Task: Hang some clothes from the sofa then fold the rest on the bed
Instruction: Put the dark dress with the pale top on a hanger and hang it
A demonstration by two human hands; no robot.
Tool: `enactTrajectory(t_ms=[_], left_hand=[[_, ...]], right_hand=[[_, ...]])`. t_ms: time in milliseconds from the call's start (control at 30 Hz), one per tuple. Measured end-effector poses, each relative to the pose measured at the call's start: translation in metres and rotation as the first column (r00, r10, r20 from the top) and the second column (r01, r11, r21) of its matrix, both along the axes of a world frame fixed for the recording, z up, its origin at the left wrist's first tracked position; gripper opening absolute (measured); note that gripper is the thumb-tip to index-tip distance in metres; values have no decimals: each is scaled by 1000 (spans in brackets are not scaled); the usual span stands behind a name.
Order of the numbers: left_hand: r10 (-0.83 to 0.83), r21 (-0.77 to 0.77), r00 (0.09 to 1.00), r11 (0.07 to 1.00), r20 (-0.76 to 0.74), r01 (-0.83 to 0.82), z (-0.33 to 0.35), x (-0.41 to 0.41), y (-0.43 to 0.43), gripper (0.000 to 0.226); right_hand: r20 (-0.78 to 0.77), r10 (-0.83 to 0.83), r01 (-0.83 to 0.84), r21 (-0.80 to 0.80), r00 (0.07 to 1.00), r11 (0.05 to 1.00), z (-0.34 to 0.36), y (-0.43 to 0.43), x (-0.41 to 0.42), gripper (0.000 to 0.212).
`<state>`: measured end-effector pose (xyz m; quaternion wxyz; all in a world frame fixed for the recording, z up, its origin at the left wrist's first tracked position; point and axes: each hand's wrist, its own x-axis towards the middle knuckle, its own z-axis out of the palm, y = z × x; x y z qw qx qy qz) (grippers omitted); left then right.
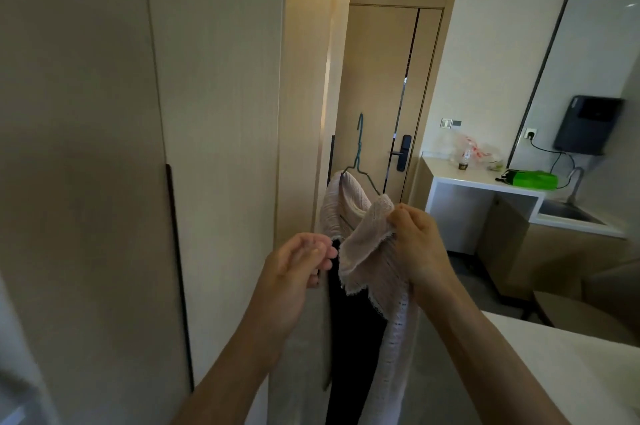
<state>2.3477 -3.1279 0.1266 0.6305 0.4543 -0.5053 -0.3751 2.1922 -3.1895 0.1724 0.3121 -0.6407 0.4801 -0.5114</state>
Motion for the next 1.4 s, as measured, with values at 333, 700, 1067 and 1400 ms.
enactTrajectory(t_ms=[333, 700, 1067, 1400], left_hand=[[-98, 25, 994, 995, -44, 100, 20, 29, -237, 18], [166, 58, 984, 985, -69, -162, 9, 42, -455, 17], [695, 73, 715, 719, -77, -691, 34, 90, -582, 19], [848, 38, 513, 522, -131, -852, 44, 205, -647, 7]], right_hand=[[-70, -7, 13, 96, 998, 995, 26, -238, 18, 35], [62, 327, -331, 70, 943, 941, 36, -466, 49, 22], [83, 638, -640, 195, 766, 743, 84, -634, 135, 39], [126, 799, -802, 221, 588, 555, 126, -711, 290, 11]])
